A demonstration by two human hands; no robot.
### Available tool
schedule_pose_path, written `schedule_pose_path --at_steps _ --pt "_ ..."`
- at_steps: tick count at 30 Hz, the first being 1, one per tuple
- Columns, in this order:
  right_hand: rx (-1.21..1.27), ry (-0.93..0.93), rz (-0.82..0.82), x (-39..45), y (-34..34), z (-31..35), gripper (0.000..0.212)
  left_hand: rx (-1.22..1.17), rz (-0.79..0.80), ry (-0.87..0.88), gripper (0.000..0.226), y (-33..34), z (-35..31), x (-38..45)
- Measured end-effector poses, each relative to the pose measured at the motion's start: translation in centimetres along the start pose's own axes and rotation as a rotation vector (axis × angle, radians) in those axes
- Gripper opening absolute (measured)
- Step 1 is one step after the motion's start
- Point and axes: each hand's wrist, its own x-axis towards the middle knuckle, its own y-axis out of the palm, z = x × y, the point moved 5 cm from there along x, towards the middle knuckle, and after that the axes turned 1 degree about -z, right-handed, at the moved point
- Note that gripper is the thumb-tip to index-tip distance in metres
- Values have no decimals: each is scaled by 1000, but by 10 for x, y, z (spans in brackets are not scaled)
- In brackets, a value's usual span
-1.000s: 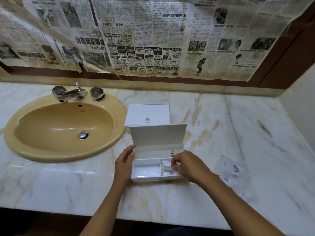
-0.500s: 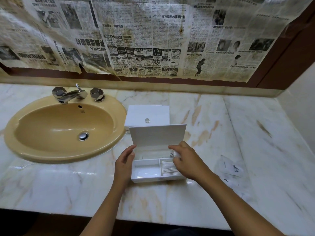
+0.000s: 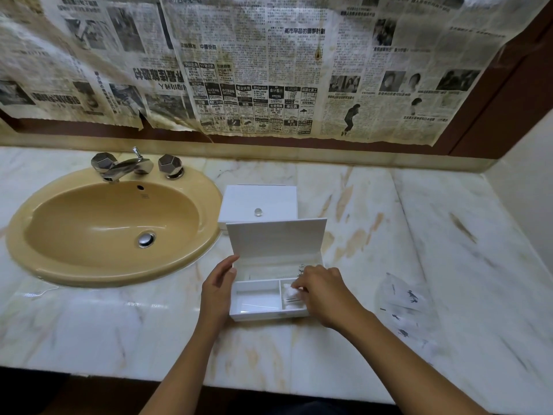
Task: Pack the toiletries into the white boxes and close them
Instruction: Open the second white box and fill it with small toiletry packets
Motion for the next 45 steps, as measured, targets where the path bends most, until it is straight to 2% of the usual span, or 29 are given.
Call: schedule_pose_path --at_steps 2,4,8,12,16,18,20,23,25,28,31,35,42,45 --pt "-29 38 27 0 9 -5 32 2 0 3 28 0 1 0" --pt "44 61 22 -4 10 -5 32 4 -2 1 28 1 1 0" --pt "89 19 -61 -6 -1 2 10 3 -5 -3 28 1 1 0" --pt "2 4 -7 -5 1 3 31 9 -4 -3 28 1 2 1" --pt "25 19 -11 -6 2 2 38 23 -3 -8 28 2 2 0" --pt "92 28 -73 -6 -7 3 37 19 -3 -7 28 1 3 1" --pt "171 41 -222 -8 -22 1 26 18 -1 -7 28 1 2 1" --pt "246 156 -392 -10 -40 -19 12 17 0 -5 29 0 2 0" --pt "230 258 -348 -9 -40 -37 20 20 0 1 29 1 2 -1" --pt "136 367 -153 -9 -30 -57 28 19 2 3 29 1 1 -1" --pt "33 398 2 -14 -15 -67 28 16 5 -4 29 2 1 -1" --pt "-14 394 104 -18 4 -71 32 6 5 -9 29 1 0 -1" --pt "57 399 26 -16 11 -77 36 8 7 -21 29 1 1 -1" --pt "145 433 -101 -13 6 -82 39 9 11 -17 29 2 0 -2"
